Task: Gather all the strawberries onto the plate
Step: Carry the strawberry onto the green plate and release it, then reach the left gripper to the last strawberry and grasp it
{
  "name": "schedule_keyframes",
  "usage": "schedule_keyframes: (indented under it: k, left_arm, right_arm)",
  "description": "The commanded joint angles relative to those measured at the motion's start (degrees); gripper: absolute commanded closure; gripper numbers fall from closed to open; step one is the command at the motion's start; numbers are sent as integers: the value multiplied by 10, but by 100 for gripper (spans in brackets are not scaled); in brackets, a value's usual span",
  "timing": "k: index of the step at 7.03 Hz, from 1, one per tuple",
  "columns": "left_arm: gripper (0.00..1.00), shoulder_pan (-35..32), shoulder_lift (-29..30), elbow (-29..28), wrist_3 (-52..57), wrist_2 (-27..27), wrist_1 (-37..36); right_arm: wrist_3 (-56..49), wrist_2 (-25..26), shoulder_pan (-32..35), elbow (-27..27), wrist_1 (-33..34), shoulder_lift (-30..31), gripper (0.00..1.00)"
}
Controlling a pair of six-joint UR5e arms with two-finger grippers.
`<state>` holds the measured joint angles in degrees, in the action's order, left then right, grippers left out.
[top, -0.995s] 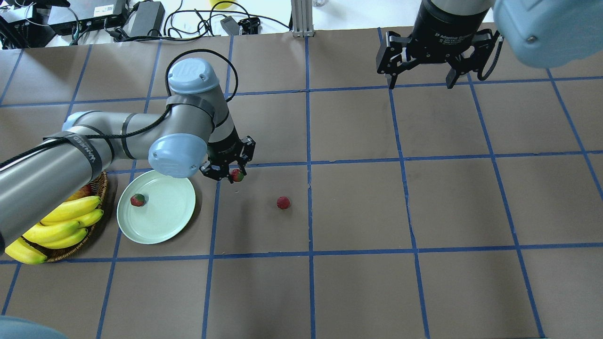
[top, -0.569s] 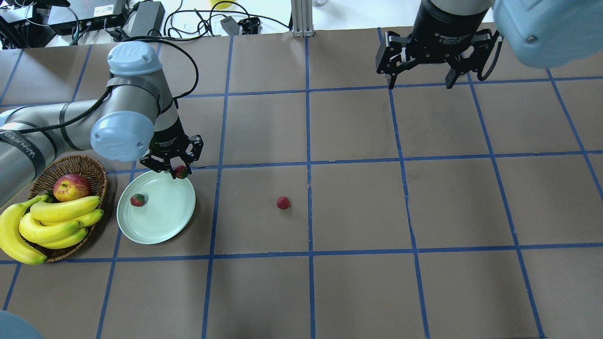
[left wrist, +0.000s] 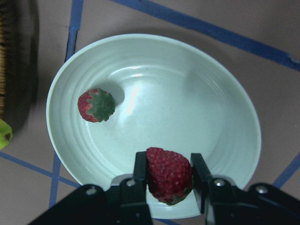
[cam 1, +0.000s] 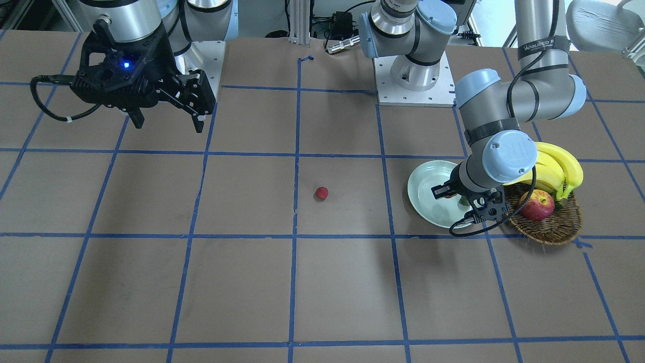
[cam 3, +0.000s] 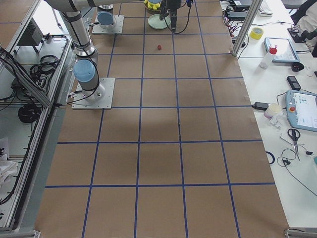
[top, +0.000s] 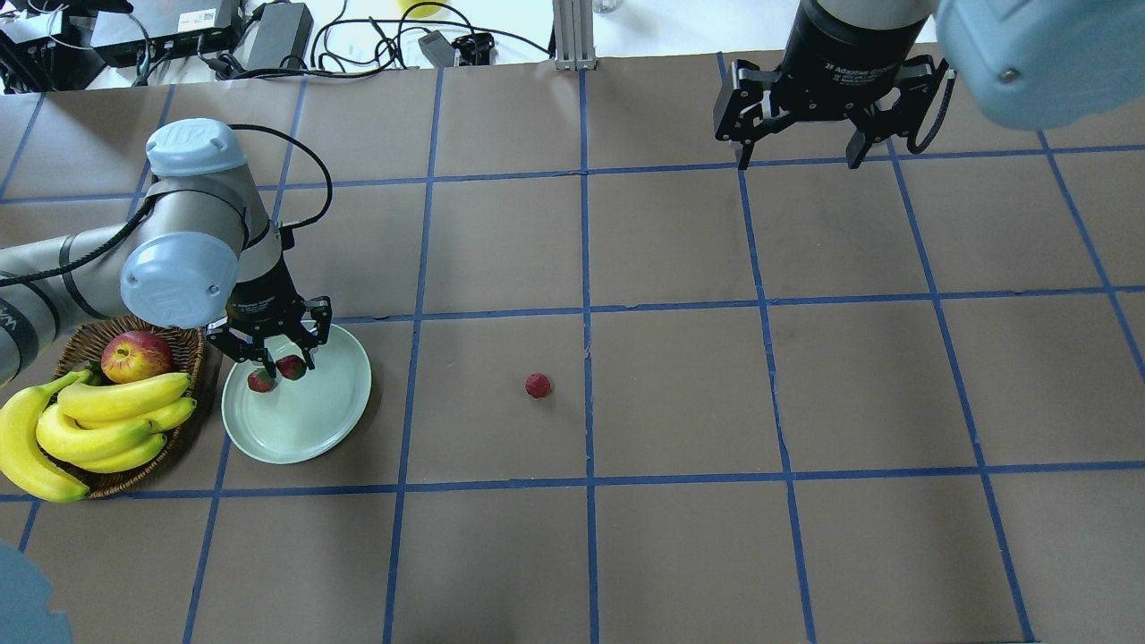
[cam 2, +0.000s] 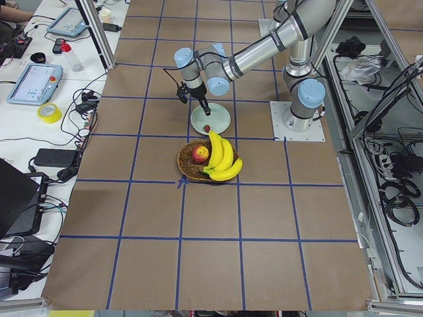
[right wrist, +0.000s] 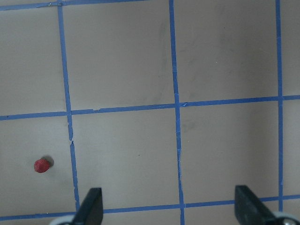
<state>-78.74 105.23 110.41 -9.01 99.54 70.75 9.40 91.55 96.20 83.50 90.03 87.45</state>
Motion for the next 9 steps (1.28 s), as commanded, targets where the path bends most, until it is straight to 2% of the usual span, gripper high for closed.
schedule_keyframes:
  k: [1,2,3,4,6,7,8,9]
  left_arm:
    - [0,0,-6,-3,7,-4,-3]
    - [0,-16,-16,-8,-7,-9,-4]
    - [0,-44,-28,-11,-65,-76,-2]
    - [0,-66,-34,-14,-146,-113,-3]
    - [0,-144,-26,-15,-304,-149,-12]
    - [0,-173,-14,-12,-379,-154,-70]
    - [0,-185,-3,-12,-414,-214,-89]
    - [0,-195,5,-12,-435,-249,-115]
  right_arm:
    - [0,1,0,0,0,0,0]
    - [0,1,0,0,0,1,0]
    - [0,1,0,1,0,0,0]
    - [0,1,0,1,0,0,0]
    - [0,0,0,1,0,0,0]
    - [0,0,0,1,0,0,0]
    - [0,0,0,1,0,1,0]
    - [0,-1,0,1,0,1,0]
